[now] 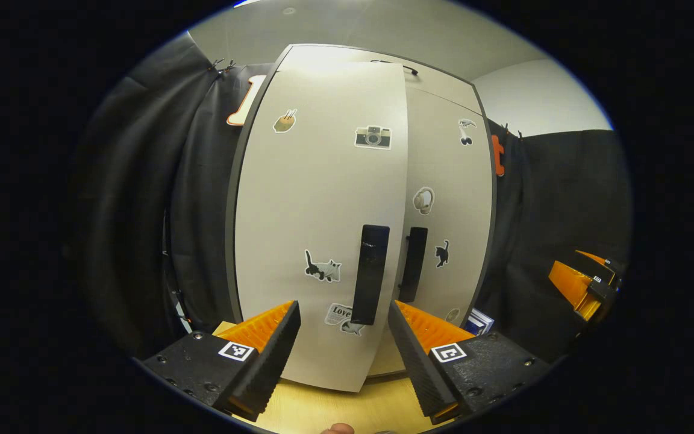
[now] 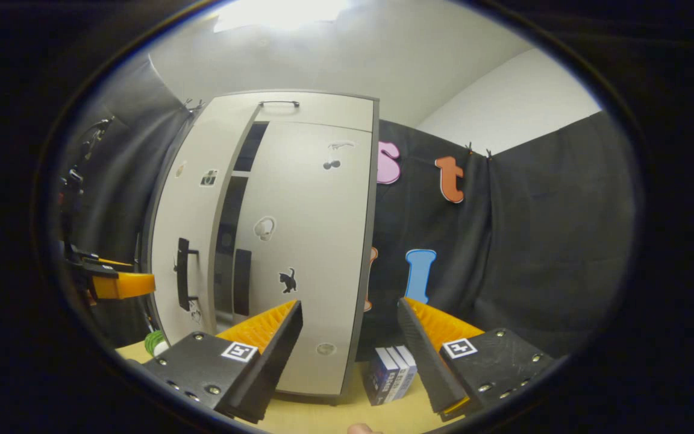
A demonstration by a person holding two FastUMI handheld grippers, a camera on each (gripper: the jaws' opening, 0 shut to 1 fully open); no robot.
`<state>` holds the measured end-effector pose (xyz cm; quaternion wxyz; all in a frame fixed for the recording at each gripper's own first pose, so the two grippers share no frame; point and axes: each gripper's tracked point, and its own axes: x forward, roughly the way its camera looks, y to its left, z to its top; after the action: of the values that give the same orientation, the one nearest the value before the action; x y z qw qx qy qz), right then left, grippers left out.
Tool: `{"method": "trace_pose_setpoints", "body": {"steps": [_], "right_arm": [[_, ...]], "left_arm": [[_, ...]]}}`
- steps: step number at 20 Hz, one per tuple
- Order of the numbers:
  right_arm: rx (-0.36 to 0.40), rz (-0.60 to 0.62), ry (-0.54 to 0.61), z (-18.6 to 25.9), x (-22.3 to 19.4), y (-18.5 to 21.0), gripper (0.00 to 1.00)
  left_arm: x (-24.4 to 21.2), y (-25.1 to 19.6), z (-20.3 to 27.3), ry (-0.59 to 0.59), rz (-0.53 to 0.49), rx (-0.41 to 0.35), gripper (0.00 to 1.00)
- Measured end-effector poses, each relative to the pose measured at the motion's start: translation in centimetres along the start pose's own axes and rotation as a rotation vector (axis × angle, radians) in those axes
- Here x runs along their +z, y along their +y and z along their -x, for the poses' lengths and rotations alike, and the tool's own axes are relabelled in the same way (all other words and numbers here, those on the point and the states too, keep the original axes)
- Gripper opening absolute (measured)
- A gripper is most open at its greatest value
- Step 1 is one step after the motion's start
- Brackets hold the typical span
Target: Grasp the bottle in the cabinet with the left hand and place it on the coaster, then close the right door with the right hand and the left door with the left hand.
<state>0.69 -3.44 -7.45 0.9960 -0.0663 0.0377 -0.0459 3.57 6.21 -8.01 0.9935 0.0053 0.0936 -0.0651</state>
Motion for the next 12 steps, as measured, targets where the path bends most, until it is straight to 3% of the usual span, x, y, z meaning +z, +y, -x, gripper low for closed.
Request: {"method": "trace_pose_setpoints", "body": {"steps": [12], "right_arm": [[0.012,-0.01,0.003,0.52,0.01,-0.36,0.93]], "left_arm": [[-0.06,-0.44,-0.1,0.004,-0.025,0.008,0.92]]}}
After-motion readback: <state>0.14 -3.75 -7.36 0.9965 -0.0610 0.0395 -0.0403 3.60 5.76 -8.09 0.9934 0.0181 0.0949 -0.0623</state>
